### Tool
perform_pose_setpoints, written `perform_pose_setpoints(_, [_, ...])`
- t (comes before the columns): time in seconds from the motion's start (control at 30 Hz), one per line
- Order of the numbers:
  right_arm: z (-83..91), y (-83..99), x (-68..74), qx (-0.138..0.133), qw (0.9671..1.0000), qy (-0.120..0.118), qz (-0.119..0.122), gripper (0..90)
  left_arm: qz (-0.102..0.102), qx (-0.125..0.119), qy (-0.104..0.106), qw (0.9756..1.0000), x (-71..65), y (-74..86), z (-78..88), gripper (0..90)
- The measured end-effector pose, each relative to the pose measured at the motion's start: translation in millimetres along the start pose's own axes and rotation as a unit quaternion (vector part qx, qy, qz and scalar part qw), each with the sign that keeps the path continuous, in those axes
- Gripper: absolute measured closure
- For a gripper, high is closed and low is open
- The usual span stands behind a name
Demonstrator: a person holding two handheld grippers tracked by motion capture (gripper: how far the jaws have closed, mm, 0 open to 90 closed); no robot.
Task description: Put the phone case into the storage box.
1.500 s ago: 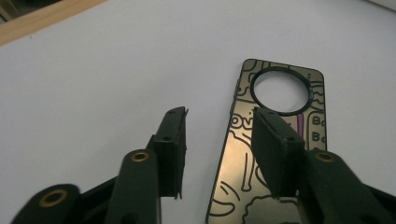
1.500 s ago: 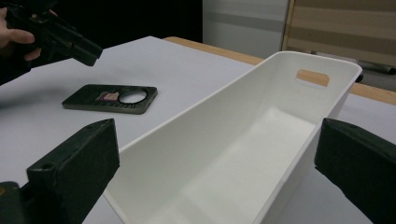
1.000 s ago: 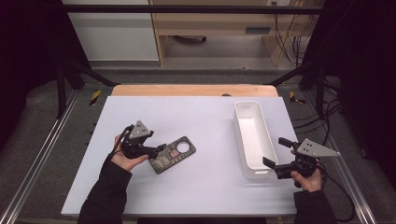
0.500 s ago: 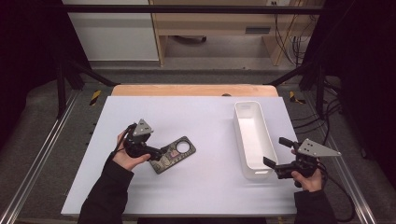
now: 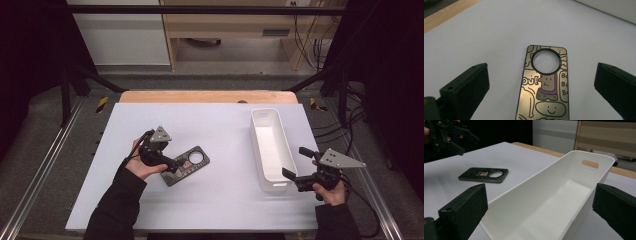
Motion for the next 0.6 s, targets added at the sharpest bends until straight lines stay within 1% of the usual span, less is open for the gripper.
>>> perform_pose_setpoints(0.2, [-0.5, -0.1, 0.2, -0.001, 1.0000, 0.001, 0.001, 0.4, -0.008, 0.013, 0.007, 0.9999, -3.5, 0.2, -7.6, 0.0])
perform_pose_setpoints(0.3, [0.0, -0.2, 0.2, 0.000, 1.0000, 0.000, 0.001, 0.4, -0.008, 0.018, 0.011, 0.9997, -4.5, 0.6, -12.1, 0.0])
perform_pose_setpoints(0.37, [0.1, -0.1, 0.1, 0.000, 1.0000, 0.000, 0.001, 0.4, -0.009, 0.024, 0.007, 0.9997, -3.4, 2.0, -15.8, 0.0])
perform_pose_setpoints(0.6, [-0.3, -0.2, 0.6, -0.001, 1.0000, 0.000, 0.002, 0.4, -0.005, 0.038, 0.009, 0.9992, -3.4, 6.7, -26.0, 0.0])
Point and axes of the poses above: each handheld gripper's, and its own axes: z roughly backward along the jaws, y roughly out of its underside, x roughly to its left, the point moved 10 cm from there along -z, roughly forward along the jaws
